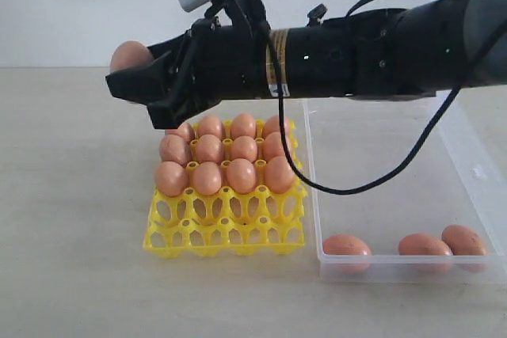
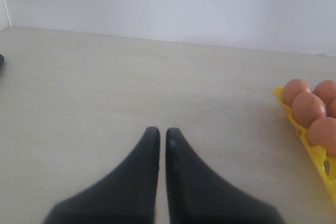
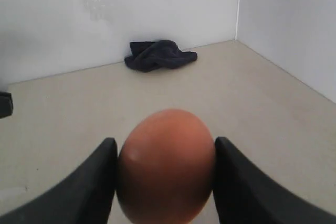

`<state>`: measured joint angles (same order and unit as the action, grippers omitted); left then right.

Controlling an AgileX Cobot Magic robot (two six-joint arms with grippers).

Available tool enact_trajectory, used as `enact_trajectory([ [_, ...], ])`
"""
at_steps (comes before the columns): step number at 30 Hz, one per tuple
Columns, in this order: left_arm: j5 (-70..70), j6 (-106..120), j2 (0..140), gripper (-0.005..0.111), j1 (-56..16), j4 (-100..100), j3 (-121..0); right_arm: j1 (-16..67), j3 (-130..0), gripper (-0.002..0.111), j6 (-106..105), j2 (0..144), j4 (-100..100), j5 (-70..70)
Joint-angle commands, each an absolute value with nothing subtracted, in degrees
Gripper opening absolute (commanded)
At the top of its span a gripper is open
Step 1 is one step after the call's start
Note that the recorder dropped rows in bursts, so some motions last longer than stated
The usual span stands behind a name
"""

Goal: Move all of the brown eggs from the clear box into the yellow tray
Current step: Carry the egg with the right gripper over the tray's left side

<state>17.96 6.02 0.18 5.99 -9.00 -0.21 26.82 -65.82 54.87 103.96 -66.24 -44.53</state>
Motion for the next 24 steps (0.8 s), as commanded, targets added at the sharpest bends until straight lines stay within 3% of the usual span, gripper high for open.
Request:
enact_trajectory([
  [1, 18.0, 6.2, 0.0, 0.004, 6.0, -9.0, 0.0, 27.9, -61.9, 0.000, 50.7, 104.5, -55.4, -48.1],
  [14, 18.0, 6.2, 0.0, 0.004, 6.0, -9.0, 0.0, 35.7, -51.3, 0.000, 27.8, 105.2, -43.4, -39.2],
  [24, 18.0, 6.2, 0.0, 0.004, 6.0, -9.0, 0.0, 35.9, -51.3, 0.000, 19.6, 116.6, -26.7, -47.0],
])
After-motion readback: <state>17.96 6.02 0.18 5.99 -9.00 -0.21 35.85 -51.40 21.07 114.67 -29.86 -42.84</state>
